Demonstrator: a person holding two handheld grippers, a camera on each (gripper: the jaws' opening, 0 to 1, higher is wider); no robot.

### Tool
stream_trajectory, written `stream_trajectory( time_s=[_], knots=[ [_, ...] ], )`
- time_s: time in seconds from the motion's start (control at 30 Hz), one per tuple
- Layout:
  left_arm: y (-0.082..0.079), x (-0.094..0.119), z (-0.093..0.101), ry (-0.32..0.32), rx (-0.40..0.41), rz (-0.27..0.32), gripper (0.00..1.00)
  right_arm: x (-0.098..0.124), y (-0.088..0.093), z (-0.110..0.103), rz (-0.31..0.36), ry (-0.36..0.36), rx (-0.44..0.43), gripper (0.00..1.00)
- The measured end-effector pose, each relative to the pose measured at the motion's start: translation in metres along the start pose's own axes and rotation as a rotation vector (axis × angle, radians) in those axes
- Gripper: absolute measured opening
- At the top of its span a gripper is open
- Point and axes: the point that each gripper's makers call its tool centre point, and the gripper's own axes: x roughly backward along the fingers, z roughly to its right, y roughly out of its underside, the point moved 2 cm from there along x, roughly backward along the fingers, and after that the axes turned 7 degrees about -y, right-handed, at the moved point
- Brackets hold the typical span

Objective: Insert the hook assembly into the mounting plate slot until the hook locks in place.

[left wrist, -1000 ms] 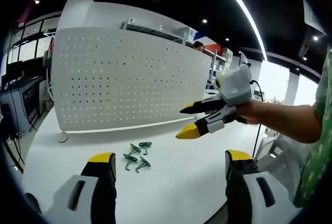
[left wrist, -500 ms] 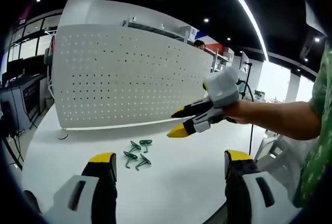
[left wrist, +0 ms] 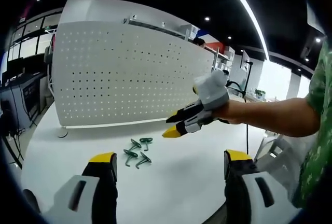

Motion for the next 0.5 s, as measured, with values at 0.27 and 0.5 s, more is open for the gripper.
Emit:
stream_trajectory(
  time_s=[0.27,0.5],
  knots=[
    [0.001,-0.001,0.0,0.0,0.002,-0.009,0.86,-0.014,0.002,0.004,-0.02,-0.014,0.001,0.31],
    [0.002,-0.003,0.0,0.001,0.005,-0.016,0.86,-0.023,0.007,0.007,-0.043,-0.023,0.011,0.25]
  ],
)
